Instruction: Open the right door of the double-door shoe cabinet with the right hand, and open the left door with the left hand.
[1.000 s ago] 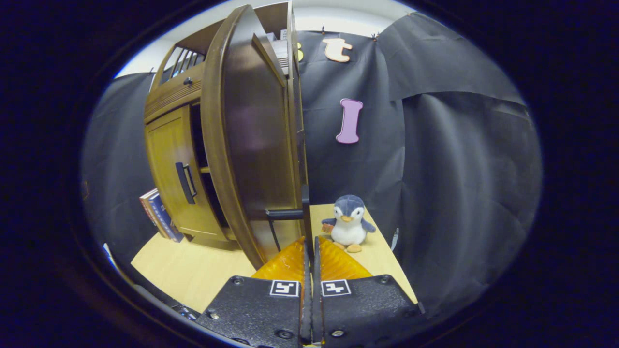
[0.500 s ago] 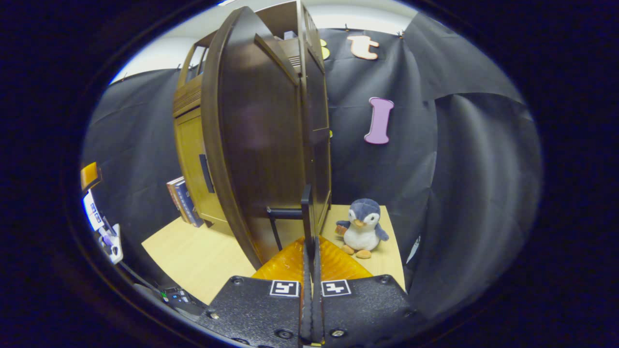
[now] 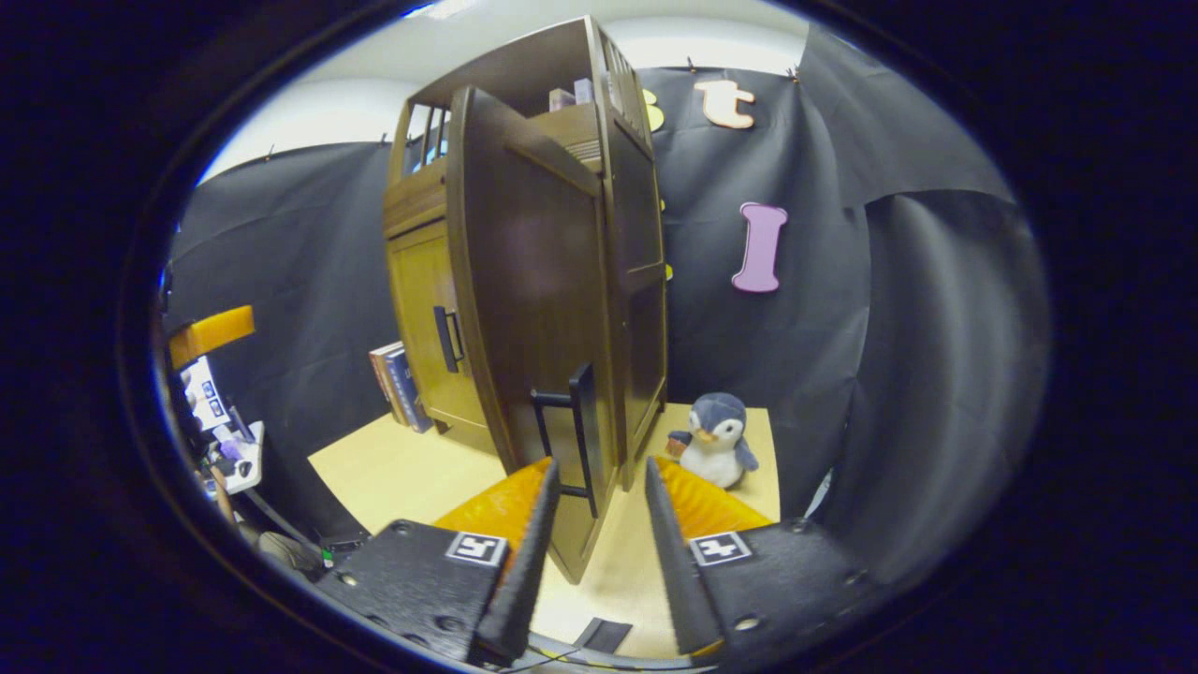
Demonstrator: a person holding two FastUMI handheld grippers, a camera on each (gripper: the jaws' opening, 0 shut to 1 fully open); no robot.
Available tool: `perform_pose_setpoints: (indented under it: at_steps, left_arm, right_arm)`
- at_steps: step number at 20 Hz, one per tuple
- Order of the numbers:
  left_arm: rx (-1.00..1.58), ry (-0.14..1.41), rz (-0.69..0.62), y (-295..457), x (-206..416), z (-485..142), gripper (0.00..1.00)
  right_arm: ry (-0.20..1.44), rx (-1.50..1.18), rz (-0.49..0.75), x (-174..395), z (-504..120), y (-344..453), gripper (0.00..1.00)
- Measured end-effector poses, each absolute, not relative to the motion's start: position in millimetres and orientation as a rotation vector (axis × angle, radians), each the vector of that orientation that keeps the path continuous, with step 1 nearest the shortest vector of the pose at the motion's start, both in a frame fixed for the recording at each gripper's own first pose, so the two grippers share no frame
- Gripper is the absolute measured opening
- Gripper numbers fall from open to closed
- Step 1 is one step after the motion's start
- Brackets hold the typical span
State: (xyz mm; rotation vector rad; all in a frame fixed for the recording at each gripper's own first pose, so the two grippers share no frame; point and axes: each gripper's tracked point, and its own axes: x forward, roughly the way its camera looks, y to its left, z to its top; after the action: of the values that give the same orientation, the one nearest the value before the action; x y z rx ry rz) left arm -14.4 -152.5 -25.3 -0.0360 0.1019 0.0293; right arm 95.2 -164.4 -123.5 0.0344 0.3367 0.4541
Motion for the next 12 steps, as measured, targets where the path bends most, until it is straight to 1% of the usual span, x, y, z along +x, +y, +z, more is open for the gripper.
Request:
perform_pose_setpoints:
  at_steps: [1, 2, 3, 4, 5, 8, 12]
  left_arm:
    - [-0.027, 0.098, 0.033, -149.2, -9.4, -26.1, 0.95]
    - [-0.022, 0.093, 0.041, -144.1, -2.4, -26.1, 0.95]
    - [-0.022, 0.09, 0.044, -139.2, 4.4, -27.1, 0.94]
    - [-0.028, 0.091, 0.045, -134.9, 11.8, -28.6, 0.94]
    - [-0.037, 0.095, 0.043, -129.0, 19.5, -31.7, 0.95]
    - [-0.041, 0.092, 0.033, -103.9, 39.4, -32.6, 0.95]
    - [-0.004, 0.087, 0.012, -61.1, 65.8, -38.4, 0.95]
  right_arm:
    - [0.315, 0.038, 0.451, 86.8, -111.7, -165.1, 0.67]
    - [0.289, 0.036, 0.446, 81.9, -98.9, -163.5, 0.75]
    - [0.265, 0.028, 0.431, 77.6, -86.8, -159.4, 0.8]
    - [0.242, 0.024, 0.412, 74.8, -74.8, -153.2, 0.9]
    - [0.22, 0.025, 0.396, 71.2, -65.5, -143.0, 0.94]
    - [0.174, 0.074, 0.354, 62.9, -38.3, -97.3, 0.94]
    - [0.161, 0.089, 0.272, 59.5, -27.7, -42.3, 0.94]
